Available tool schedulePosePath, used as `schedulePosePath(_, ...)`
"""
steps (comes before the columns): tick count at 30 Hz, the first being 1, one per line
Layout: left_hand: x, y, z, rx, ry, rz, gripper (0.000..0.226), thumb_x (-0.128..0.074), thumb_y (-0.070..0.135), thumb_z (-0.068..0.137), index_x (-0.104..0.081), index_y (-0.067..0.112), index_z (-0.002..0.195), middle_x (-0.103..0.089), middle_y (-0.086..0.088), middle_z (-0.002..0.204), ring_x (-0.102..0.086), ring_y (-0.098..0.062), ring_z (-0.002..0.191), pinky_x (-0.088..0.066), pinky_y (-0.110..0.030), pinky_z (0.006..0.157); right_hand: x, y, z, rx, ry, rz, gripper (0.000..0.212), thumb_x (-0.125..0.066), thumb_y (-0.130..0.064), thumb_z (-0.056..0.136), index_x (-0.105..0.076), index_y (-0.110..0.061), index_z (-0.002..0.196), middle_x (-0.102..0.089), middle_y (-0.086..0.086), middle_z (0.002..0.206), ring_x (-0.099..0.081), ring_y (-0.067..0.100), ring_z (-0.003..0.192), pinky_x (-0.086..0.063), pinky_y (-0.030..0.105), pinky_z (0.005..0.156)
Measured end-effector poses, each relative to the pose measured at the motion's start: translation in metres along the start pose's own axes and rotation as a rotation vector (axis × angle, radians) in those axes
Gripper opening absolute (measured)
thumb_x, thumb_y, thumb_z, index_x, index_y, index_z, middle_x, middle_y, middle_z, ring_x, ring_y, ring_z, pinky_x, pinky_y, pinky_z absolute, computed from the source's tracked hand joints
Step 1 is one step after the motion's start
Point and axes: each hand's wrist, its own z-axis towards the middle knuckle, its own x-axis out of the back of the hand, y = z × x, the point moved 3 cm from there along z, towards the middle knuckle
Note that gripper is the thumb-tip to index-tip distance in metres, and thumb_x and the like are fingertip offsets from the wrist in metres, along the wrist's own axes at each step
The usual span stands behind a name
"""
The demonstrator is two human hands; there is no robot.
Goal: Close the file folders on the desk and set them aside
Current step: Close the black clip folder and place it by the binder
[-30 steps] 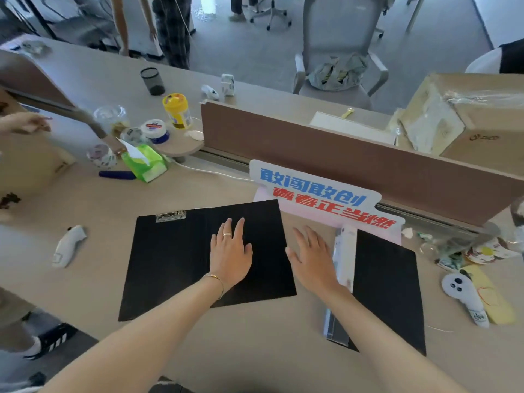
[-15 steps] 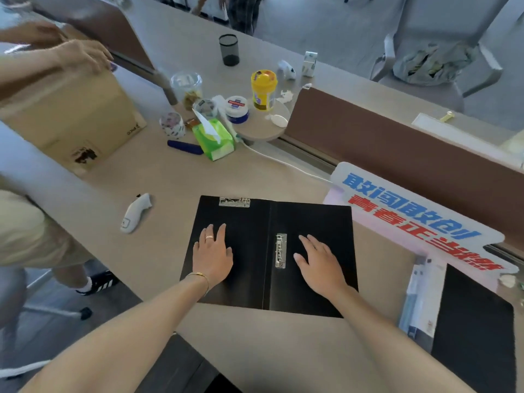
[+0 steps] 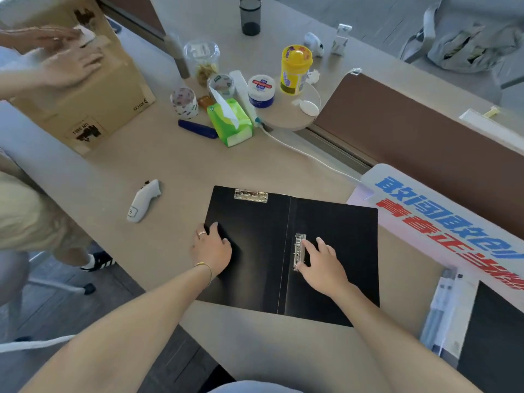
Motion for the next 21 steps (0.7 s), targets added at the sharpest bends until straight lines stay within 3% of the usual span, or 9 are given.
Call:
schedulePosePath(6,0.001,0.005,0.006,0.031,0.053,-0.064,0.05,-0.05,0.025,0.096,-0.047,0.023,0.146,-0.04,-0.015,0.151,-0.039,-0.035,0.137,-0.039,-0.046,0.11,-0.001,0.002,-0.001,0.039,-0.037,-0.144,0.074,-0.056,-0.045,0.092,-0.018,-0.034,0.155,-0.008,0.009,0.166,-0.016,0.034,0.149,-0.039,0.047,0.112)
schedulePosePath(10,0.011,-0.003,0.024,0.097,0.054,-0.251,0.046,-0.055,0.026,0.093,-0.054,0.023,0.14,-0.051,-0.015,0.137,-0.045,-0.034,0.129,-0.039,-0.042,0.108,0.001,0.001,-0.002,0.042,-0.045,-0.144,0.075,-0.058,-0.041,0.091,-0.019,-0.035,0.155,-0.007,0.009,0.166,-0.015,0.034,0.15,-0.042,0.046,0.109)
schedulePosePath(13,0.018,-0.01,0.039,0.16,-0.002,-0.379,0.052,-0.058,0.03,0.089,-0.053,0.023,0.141,-0.055,-0.013,0.138,-0.046,-0.033,0.132,-0.04,-0.042,0.11,0.002,0.0,-0.002,0.049,-0.052,-0.151,0.077,-0.059,-0.04,0.09,-0.018,-0.036,0.155,-0.005,0.008,0.167,-0.014,0.034,0.15,-0.044,0.045,0.107)
schedulePosePath(18,0.022,-0.015,0.047,0.197,-0.092,-0.495,0.056,-0.058,0.037,0.084,-0.054,0.025,0.138,-0.054,-0.01,0.139,-0.049,-0.031,0.131,-0.041,-0.045,0.112,0.003,-0.001,-0.003,0.051,-0.087,-0.174,0.083,-0.06,-0.04,0.089,-0.012,-0.036,0.156,-0.001,0.008,0.167,-0.008,0.034,0.151,-0.044,0.045,0.108)
schedulePosePath(21,0.021,-0.01,0.048,0.223,-0.114,-0.546,0.056,-0.058,0.04,0.084,-0.055,0.022,0.136,-0.049,-0.01,0.138,-0.054,-0.033,0.124,-0.048,-0.049,0.105,0.004,-0.003,-0.004,0.051,-0.106,-0.181,0.085,-0.061,-0.041,0.088,-0.012,-0.036,0.156,0.0,0.008,0.167,-0.008,0.035,0.151,-0.045,0.045,0.107)
